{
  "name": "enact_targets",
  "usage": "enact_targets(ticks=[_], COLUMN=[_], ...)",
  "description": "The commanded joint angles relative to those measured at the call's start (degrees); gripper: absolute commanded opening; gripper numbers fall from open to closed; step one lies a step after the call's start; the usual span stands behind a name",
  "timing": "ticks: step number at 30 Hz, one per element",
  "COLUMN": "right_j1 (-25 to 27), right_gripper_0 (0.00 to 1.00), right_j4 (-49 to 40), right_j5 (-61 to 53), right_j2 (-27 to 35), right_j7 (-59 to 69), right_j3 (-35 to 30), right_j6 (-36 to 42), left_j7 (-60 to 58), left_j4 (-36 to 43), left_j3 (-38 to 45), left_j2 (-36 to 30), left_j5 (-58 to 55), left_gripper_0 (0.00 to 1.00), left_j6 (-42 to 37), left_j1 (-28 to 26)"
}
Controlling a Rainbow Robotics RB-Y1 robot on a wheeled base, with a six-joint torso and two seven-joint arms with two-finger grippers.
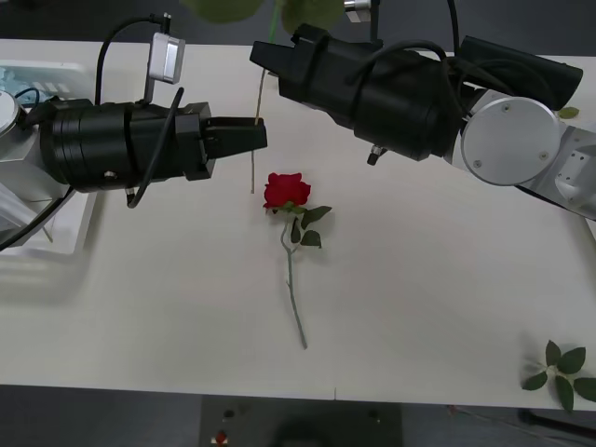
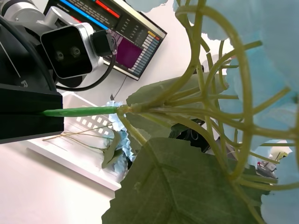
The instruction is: Put the red flowers into the right box and the blue flowers into the left box
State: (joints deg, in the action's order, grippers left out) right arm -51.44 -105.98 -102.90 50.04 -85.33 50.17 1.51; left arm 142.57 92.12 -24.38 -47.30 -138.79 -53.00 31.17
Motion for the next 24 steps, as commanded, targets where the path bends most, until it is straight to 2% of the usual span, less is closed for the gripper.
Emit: enact_targets(ticks=[1, 24], right_j1=[-1.3, -1.3], right_gripper_0=[0.00, 0.00], right_j4=[-0.6, -0.6], right_j5=[0.5, 0.5], right_j2=[0.4, 0.4], right_j7=[-3.6, -3.6], right_j3=[-0.6, -0.6], right_j6=[-0.4, -0.4], left_j7=[-0.6, -0.5], left_j4=[2.2, 2.4], left_j3=[0.6, 0.6], left_j2=[-0.4, -0.3], left_j5=[0.3, 0.3], left_gripper_0=[0.00, 0.00], left_j6=[0.3, 0.2], left_j1=[0.1, 0.1])
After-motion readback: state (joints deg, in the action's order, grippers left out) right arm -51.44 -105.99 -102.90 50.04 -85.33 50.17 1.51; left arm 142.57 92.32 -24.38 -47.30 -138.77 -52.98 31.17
